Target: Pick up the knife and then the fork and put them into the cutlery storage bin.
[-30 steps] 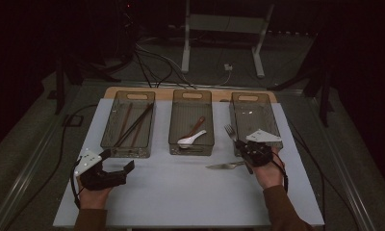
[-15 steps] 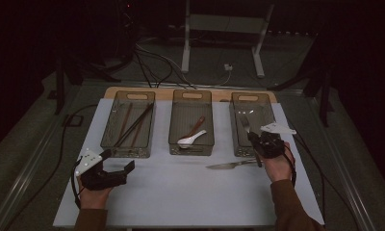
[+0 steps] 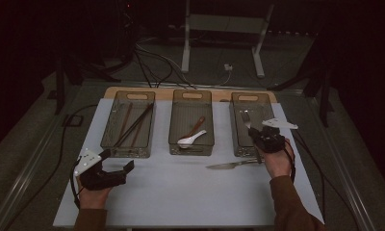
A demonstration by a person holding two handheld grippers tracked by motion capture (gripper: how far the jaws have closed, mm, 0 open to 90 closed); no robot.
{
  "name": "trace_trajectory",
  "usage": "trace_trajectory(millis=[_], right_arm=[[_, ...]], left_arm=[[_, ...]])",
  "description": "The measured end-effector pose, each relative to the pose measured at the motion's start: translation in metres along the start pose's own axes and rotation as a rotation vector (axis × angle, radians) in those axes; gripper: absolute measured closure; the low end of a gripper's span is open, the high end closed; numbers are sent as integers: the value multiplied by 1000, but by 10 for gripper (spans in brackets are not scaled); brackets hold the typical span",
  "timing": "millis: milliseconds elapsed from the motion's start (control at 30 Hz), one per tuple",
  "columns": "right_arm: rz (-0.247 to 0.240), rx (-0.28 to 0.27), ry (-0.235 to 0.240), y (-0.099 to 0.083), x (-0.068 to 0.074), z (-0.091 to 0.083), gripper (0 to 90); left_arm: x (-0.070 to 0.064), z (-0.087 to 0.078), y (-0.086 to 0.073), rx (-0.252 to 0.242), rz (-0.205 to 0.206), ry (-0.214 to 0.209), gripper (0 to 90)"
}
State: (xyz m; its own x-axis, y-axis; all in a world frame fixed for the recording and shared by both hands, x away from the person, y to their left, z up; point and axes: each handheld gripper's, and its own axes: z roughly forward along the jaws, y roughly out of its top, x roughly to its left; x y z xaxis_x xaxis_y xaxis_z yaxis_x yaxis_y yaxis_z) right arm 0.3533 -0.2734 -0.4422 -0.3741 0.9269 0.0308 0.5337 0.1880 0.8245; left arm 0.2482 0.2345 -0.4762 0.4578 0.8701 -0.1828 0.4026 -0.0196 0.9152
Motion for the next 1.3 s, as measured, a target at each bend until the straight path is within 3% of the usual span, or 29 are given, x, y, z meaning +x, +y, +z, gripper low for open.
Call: trace_trajectory(millis=[900,1300], right_arm=[[87,36,-33,7,-18,21,868],[94,45,-55,13,-25,29,867]], left_arm=[[0,-1,1,-2,1,-1,6],[1,-2,1,-5,1,0,6]])
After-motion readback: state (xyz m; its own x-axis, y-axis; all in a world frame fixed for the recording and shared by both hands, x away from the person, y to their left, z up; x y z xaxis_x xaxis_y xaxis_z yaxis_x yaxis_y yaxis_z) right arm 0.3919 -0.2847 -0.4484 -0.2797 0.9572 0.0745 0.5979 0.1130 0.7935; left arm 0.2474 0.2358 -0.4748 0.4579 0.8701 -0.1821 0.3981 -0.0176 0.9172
